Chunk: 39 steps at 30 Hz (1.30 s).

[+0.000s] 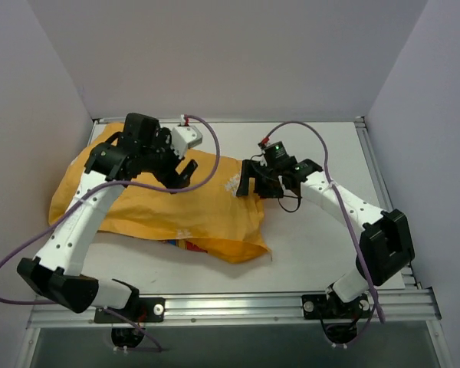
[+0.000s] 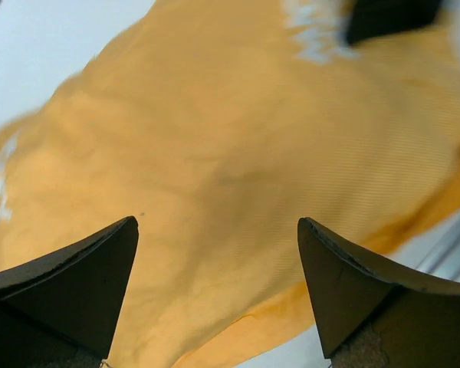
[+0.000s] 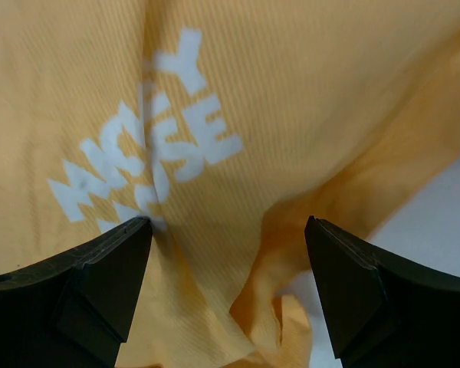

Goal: Remove the pillowcase from the pillow

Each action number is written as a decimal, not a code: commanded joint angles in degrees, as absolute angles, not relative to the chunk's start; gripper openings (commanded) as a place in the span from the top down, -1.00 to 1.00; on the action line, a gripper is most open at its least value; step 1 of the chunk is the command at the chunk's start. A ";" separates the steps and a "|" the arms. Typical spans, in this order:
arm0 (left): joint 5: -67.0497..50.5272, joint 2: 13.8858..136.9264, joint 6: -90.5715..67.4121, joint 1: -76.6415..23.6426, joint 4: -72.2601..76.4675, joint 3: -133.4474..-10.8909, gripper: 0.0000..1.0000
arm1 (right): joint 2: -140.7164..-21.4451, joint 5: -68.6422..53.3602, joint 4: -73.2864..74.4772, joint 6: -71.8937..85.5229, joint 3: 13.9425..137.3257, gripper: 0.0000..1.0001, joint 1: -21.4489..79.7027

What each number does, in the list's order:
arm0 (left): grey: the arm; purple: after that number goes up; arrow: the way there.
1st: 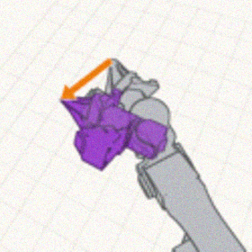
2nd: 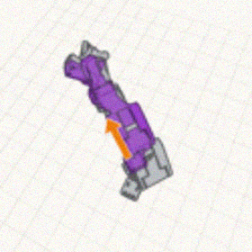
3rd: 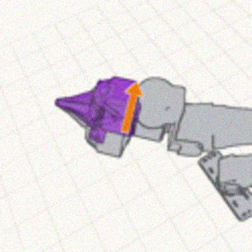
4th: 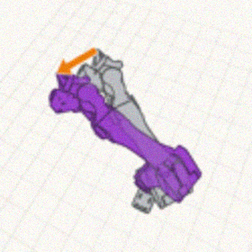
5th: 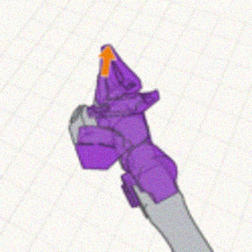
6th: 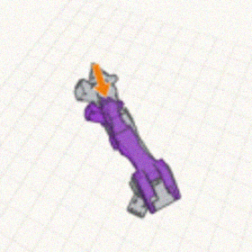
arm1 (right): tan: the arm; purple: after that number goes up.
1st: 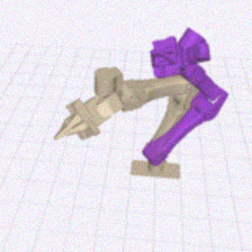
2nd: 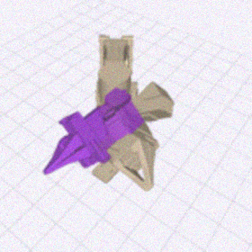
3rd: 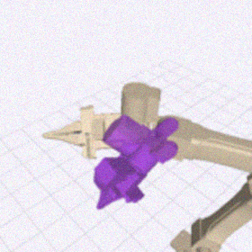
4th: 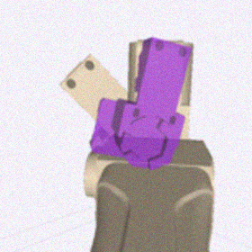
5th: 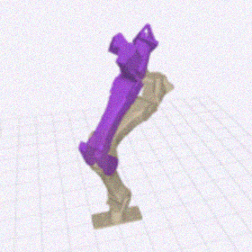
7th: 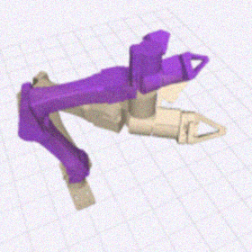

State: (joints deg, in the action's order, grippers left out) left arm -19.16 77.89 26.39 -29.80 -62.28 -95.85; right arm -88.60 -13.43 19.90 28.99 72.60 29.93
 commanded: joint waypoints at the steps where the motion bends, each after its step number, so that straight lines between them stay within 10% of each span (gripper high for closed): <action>1: -5.72 81.91 18.73 -19.56 -55.91 -91.34 -0.88 | -86.75 -12.92 14.34 35.67 67.77 -0.68 34.09; 5: -7.11 80.78 18.54 -7.17 -50.90 -87.47 -0.88 | -88.24 -12.40 12.31 36.39 64.87 -0.54 35.16; 12: -5.80 82.70 23.73 6.57 -47.56 -80.18 -0.76 | -85.79 -8.09 14.41 33.58 64.95 0.77 33.49; 15: -6.50 83.14 25.22 9.40 -44.65 -74.56 0.10 | -84.03 -8.00 16.69 31.65 66.09 0.63 32.70; 18: -5.45 82.62 25.58 10.19 -42.55 -70.68 0.95 | -81.39 -7.73 19.24 29.98 65.57 -0.05 30.25; 27: -2.90 79.90 27.42 13.62 -39.20 -66.80 0.95 | -72.69 -20.37 11.79 29.62 52.04 -0.11 17.84; 39: -4.65 80.86 26.38 15.12 -39.89 -69.16 0.95 | -79.52 -24.87 -7.72 36.74 47.46 -0.40 30.31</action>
